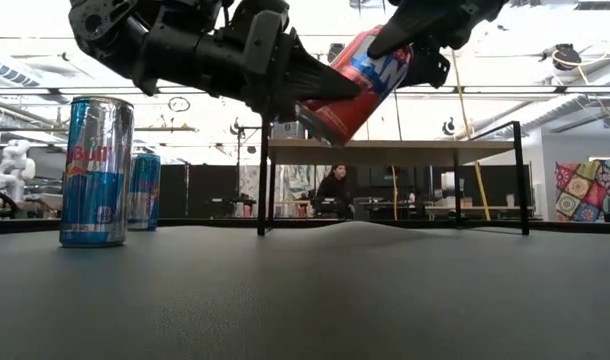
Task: Place canned beverage on shelf
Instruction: Put the top red soda can on the shelf
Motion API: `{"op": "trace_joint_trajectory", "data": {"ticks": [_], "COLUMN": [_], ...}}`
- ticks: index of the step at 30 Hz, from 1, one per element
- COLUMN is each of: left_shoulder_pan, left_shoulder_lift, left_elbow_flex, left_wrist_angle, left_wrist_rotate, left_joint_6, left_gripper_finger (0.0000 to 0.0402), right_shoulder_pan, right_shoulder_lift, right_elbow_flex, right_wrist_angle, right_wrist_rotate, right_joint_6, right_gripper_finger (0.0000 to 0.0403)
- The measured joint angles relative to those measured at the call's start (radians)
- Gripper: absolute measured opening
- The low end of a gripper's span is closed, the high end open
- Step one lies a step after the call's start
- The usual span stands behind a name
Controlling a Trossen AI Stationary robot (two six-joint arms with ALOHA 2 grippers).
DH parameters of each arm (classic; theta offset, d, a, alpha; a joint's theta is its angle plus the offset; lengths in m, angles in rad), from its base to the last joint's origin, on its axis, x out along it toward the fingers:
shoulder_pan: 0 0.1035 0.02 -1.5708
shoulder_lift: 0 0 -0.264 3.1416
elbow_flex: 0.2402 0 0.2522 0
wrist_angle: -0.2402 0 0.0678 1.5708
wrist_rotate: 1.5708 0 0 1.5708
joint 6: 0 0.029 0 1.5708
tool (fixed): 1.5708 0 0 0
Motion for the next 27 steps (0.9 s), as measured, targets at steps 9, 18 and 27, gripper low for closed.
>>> {"op": "trace_joint_trajectory", "data": {"ticks": [9,18,27], "left_shoulder_pan": [0.000,0.000,0.001], "left_shoulder_lift": [0.000,-0.002,-0.011], "left_elbow_flex": [0.000,0.000,-0.002], "left_wrist_angle": [-0.009,-0.008,0.042], "left_wrist_rotate": [0.001,-0.002,0.020], "left_joint_6": [-0.005,-0.005,-0.012], "left_gripper_finger": [0.0310,0.0285,0.0283], "right_shoulder_pan": [0.000,0.000,0.003], "right_shoulder_lift": [0.005,0.005,-0.005], "right_elbow_flex": [0.000,0.000,0.000], "right_wrist_angle": [0.023,0.031,0.057], "right_wrist_rotate": [0.006,0.009,0.017], "right_joint_6": [-0.012,-0.015,-0.158], "right_gripper_finger": [0.0283,0.0285,0.0334]}}
